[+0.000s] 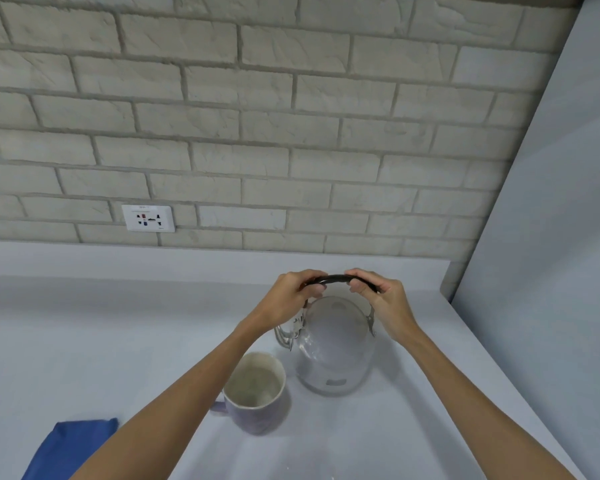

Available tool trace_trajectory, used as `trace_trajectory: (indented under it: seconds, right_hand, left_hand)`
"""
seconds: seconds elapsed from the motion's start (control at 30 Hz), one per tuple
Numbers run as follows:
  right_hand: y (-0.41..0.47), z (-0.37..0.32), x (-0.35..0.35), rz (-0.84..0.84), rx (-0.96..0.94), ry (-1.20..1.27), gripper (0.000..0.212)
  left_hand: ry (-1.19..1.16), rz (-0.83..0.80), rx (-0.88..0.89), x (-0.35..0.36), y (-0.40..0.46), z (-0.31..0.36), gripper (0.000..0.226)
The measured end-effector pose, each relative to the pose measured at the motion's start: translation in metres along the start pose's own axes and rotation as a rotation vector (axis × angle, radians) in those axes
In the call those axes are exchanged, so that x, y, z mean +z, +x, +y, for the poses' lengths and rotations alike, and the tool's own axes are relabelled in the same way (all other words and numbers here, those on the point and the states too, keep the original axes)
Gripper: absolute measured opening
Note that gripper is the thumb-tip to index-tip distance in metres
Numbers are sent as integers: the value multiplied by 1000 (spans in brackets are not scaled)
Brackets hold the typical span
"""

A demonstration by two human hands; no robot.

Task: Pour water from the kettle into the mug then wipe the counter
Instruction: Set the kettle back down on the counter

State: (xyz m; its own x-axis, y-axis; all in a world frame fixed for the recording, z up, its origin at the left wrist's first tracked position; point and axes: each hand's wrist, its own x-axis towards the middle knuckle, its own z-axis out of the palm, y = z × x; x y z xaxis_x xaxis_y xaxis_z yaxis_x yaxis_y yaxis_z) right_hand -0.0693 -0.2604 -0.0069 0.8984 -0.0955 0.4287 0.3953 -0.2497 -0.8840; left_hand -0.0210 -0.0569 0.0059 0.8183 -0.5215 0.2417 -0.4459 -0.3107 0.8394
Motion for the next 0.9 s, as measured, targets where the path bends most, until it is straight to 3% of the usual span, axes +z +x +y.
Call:
trace_trajectory:
  seconds: [0.73,0.9]
  right_hand:
    - [27,45,19,14,118,22,23]
    - [24,36,15,-38,153,-8,24]
  left_hand:
    - [88,55,-71,6,26,-34,25]
    - [119,61,-84,5,22,-31,37]
